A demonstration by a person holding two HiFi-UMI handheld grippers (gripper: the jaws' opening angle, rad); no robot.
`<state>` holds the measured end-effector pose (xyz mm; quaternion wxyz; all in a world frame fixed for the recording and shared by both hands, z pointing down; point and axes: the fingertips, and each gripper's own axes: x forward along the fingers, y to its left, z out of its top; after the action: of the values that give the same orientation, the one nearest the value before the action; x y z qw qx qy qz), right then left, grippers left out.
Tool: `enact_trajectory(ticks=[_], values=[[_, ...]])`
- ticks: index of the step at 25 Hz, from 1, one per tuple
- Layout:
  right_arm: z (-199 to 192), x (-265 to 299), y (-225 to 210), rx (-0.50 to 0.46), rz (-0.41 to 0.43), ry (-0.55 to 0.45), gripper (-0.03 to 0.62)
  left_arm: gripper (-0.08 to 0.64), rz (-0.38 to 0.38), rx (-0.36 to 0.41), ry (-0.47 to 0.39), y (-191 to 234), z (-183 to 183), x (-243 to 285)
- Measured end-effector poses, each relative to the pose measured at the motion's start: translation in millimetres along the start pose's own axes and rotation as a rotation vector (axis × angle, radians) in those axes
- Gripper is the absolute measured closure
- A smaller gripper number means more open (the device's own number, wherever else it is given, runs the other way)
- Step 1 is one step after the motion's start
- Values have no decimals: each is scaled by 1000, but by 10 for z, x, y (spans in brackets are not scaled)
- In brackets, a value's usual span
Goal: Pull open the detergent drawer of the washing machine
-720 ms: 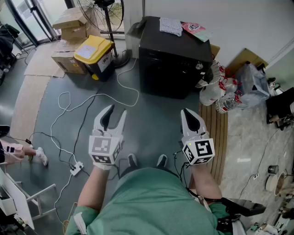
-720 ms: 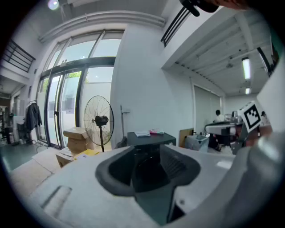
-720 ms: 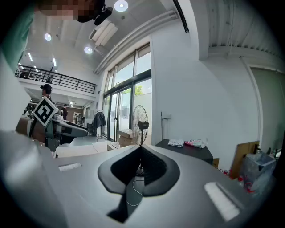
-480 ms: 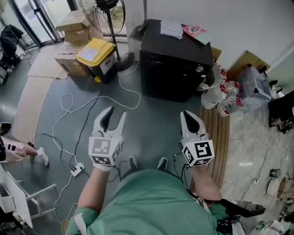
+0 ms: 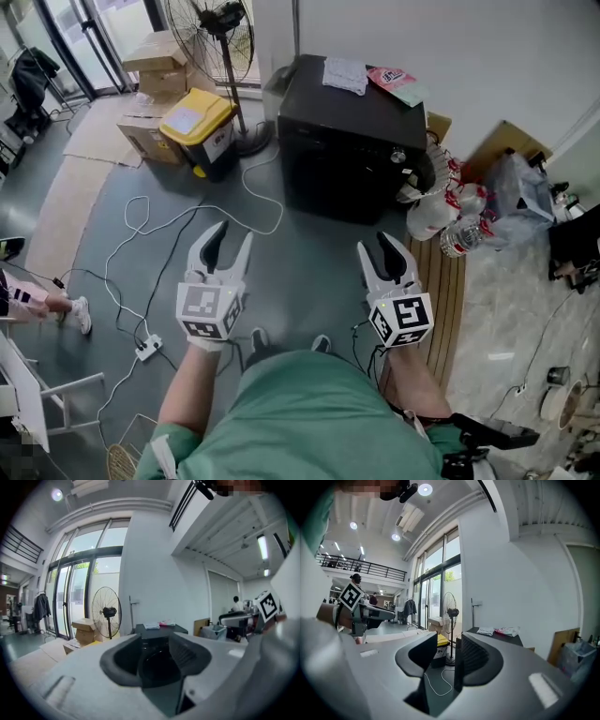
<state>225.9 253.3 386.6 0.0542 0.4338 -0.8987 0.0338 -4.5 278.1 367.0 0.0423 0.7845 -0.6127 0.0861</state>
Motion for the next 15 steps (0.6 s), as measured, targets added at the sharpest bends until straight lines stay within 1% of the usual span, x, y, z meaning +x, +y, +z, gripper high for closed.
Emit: enact_trajectory(ticks=[3, 6, 9, 11, 15], values=[[-39, -78, -144, 18, 41, -5, 451, 373, 29, 7, 19, -207, -21, -21], [-87, -66, -237, 33, 69, -2, 451, 373, 60, 5, 42, -290, -90, -64], [-140, -15, -284, 63, 80, 4, 451, 373, 87, 3, 64, -247, -174, -92], [-166, 37, -314, 77, 82, 11, 452, 374, 99, -8, 64, -182, -185, -63], [-177, 232, -414, 97, 59, 20, 453, 373, 83, -21, 53, -31, -172, 154]])
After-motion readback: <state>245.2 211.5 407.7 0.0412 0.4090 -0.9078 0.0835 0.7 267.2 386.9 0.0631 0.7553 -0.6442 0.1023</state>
